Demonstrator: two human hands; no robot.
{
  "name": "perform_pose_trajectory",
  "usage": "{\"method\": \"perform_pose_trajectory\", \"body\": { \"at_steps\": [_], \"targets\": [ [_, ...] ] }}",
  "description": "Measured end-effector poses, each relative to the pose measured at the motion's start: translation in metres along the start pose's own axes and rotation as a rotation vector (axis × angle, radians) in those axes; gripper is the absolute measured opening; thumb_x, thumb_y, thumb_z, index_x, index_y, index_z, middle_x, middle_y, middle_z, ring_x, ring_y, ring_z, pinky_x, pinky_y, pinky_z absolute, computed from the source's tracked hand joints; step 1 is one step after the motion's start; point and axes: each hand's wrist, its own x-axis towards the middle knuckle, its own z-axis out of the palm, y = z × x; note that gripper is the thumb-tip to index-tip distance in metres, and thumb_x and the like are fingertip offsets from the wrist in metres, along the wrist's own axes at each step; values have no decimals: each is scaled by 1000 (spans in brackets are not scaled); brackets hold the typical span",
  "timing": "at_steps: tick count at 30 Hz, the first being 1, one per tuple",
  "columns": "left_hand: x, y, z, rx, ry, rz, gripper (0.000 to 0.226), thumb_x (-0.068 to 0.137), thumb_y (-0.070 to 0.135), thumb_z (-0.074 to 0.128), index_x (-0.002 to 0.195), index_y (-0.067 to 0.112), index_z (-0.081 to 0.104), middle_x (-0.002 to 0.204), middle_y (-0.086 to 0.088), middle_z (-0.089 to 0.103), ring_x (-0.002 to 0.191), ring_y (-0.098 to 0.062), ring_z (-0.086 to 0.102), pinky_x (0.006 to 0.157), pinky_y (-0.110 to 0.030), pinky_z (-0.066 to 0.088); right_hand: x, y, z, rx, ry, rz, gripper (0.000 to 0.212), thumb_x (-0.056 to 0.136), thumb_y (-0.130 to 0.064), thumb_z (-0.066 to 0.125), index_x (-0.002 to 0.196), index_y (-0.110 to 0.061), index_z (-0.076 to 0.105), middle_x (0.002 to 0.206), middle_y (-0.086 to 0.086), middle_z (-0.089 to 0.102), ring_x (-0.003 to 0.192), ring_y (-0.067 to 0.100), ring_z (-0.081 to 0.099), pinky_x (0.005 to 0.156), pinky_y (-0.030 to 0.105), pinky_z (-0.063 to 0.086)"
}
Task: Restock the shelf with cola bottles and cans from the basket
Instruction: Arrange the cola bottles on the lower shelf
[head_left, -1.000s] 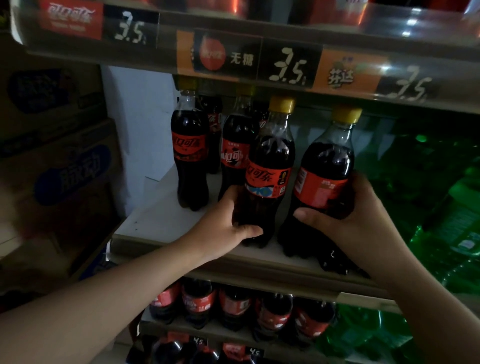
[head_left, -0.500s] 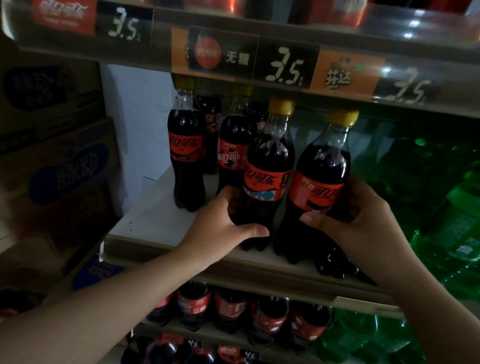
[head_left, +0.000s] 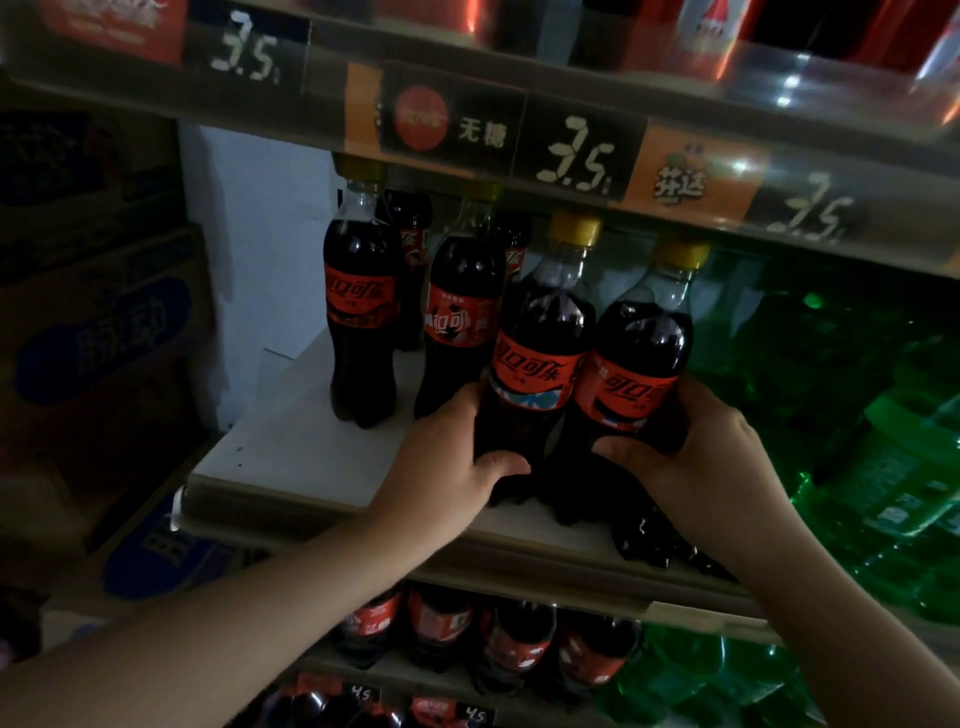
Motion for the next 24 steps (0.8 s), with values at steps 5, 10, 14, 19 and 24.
{"method": "perform_pose_trajectory", "body": {
  "at_steps": [5, 10, 14, 19, 24],
  "targets": [
    [20, 1, 31, -26, 89, -8, 67, 86, 14, 69, 143, 16, 35, 136, 0, 54, 129, -13, 46, 97, -10, 30, 26, 6, 3, 10, -5, 70, 40, 75, -19, 81, 110, -20, 62, 105, -2, 71, 103, 19, 65, 78, 22, 39],
    [48, 3, 60, -38, 117, -113, 62, 88, 4, 59, 143, 12, 32, 128, -10, 55, 117, -23, 58, 98, -30, 45, 60, 24, 8, 8, 22, 105, 43, 74, -13, 81, 112, -15, 61, 108, 6, 71, 103, 23, 66, 87, 31, 48],
    [72, 10, 81, -121, 76, -165, 72, 85, -11, 53, 147, 13, 25, 128, -7, 57, 111, -13, 61, 86, -17, 42, 92, 42, 12, 40, 34, 114, 38, 74, -11, 80, 107, -18, 64, 107, 8, 71, 100, 24, 67, 91, 38, 52],
    [115, 8, 105, -166, 46, -181, 82, 82, -16, 51, 151, 10, 14, 137, 0, 47, 117, -21, 57, 87, -13, 37, 136, 62, 15, 179, 3, 103, 38, 80, 3, 70, 114, -5, 57, 112, 8, 64, 107, 22, 59, 94, 34, 47],
    [155, -2, 110, -90, 82, -126, 67, 87, -12, 52, 146, 6, 28, 138, -11, 49, 122, -20, 50, 84, -8, 28, 167, 70, 22, 116, 19, 120, 45, 85, -3, 69, 128, -4, 53, 123, 10, 61, 117, 27, 57, 91, 32, 47]
  ]
}}
